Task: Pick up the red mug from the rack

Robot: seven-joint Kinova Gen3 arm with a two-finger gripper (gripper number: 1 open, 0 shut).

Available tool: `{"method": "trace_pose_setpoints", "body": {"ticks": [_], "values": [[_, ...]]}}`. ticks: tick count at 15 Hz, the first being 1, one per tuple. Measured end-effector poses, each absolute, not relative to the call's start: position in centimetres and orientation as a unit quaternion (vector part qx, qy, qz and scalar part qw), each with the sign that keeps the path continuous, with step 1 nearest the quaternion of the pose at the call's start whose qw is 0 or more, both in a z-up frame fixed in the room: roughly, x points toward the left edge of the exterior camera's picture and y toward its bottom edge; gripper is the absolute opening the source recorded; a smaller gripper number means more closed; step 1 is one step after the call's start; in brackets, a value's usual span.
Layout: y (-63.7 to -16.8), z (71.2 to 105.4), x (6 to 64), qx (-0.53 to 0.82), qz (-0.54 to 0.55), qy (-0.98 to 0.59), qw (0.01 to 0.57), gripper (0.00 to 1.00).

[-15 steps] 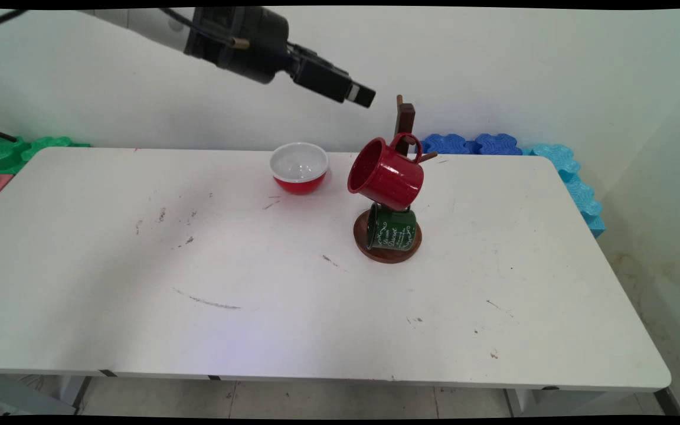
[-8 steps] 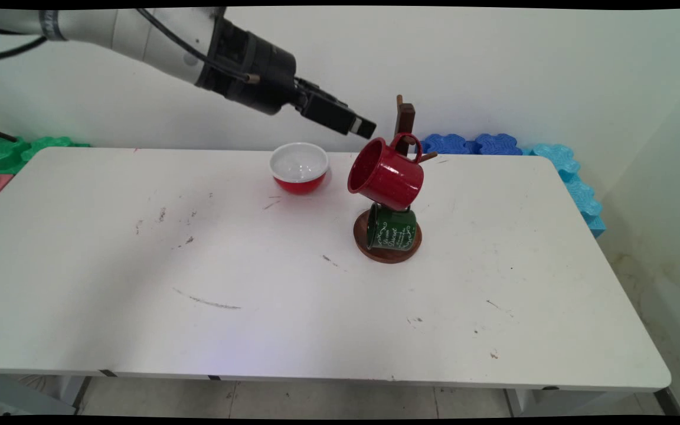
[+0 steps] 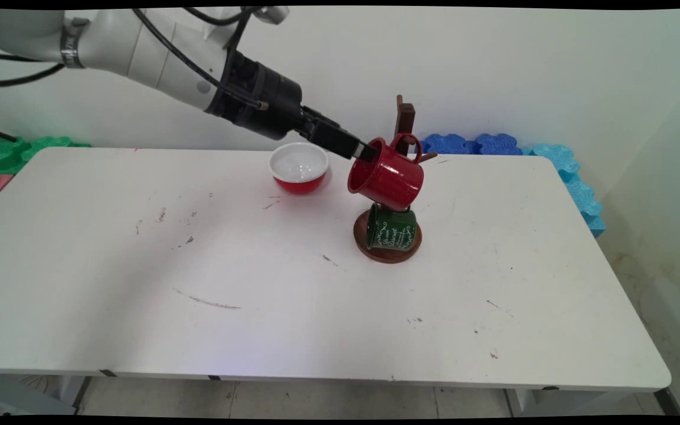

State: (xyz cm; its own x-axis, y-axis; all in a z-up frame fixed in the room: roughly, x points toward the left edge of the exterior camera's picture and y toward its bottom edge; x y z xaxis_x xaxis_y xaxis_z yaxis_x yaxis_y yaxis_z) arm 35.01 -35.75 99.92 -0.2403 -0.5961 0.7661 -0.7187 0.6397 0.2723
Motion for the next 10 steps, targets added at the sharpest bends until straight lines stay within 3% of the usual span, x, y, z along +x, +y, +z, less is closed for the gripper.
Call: {"method": "trace_pose_setpoints", "body": {"ticks": [10], "values": [[-36.9, 97.8, 34.0, 0.433, 0.043, -0.779, 0.452, 1.0]]}}
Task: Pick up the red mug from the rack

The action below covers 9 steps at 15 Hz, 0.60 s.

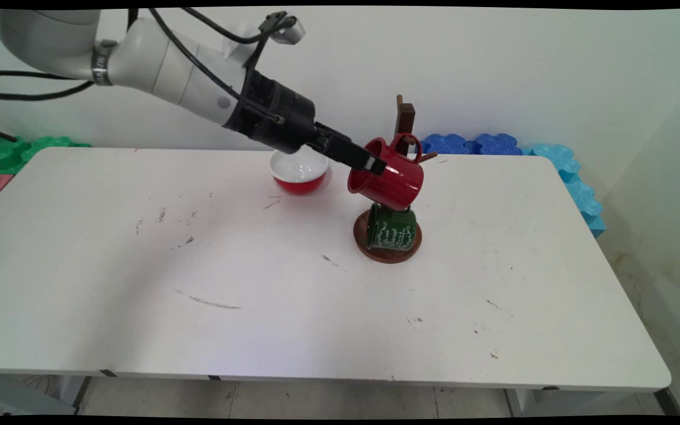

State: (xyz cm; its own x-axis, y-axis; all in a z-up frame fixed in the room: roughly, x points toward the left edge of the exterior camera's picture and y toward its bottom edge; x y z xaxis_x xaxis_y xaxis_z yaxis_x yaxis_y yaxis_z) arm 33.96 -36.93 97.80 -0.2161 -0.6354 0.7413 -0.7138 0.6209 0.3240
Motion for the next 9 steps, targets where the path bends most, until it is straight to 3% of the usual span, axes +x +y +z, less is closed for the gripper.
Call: {"method": "trace_pose_setpoints", "body": {"ticks": [9], "values": [[-37.8, 97.0, 32.8, 0.432, 0.02, -0.778, 0.456, 1.0]]}}
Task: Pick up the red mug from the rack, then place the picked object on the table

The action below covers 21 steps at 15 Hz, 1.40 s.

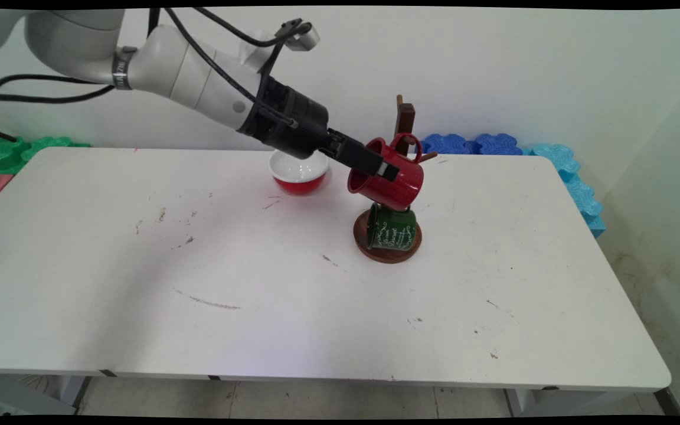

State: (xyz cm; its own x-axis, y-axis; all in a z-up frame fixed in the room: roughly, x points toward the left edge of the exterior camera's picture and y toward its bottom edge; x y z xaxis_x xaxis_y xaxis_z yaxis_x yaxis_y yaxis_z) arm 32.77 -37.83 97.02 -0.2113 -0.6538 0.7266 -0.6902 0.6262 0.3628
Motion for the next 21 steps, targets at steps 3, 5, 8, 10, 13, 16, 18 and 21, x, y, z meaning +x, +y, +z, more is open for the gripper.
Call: {"method": "trace_pose_setpoints", "body": {"ticks": [3, 5, 8, 10, 13, 16, 18, 21], "values": [[-38.08, 96.87, 32.46, 0.43, 0.014, -0.779, 0.457, 1.0], [-38.2, 96.78, 32.33, 0.429, 0.011, -0.779, 0.457, 1.0], [-38.29, 96.65, 32.23, 0.427, 0.008, -0.781, 0.456, 1.0], [-38.32, 96.6, 32.16, 0.426, 0.006, -0.781, 0.456, 1.0], [-38.39, 96.53, 32.08, 0.425, 0.005, -0.782, 0.456, 0.0], [-38.53, 96.45, 32.07, 0.424, 0.006, -0.782, 0.456, 0.0], [-38.61, 96.38, 32.07, 0.423, 0.007, -0.783, 0.455, 0.0], [-38.76, 96.23, 32.13, 0.423, 0.01, -0.784, 0.454, 0.0]]}}
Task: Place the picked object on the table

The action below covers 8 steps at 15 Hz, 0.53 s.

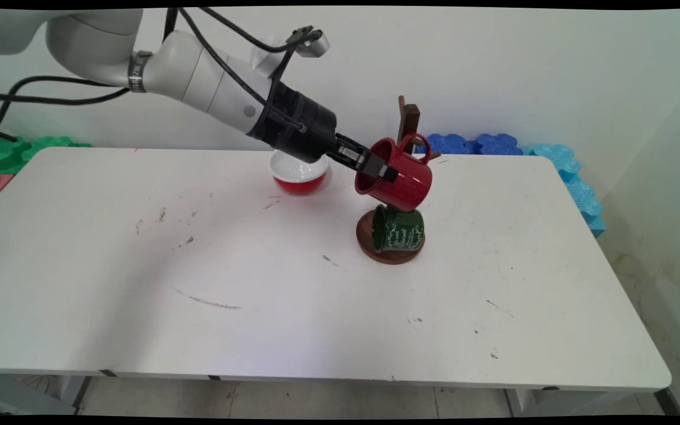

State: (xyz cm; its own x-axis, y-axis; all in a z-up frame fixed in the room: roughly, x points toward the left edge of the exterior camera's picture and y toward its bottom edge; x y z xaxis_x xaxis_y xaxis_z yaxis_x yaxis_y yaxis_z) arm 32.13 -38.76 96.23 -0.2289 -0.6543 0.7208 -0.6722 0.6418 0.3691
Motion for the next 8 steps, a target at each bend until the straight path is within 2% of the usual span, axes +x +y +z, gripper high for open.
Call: {"method": "trace_pose_setpoints", "body": {"ticks": [8], "values": [[-38.98, 95.96, 32.29, 0.422, 0.014, -0.786, 0.451, 0.0]]}}
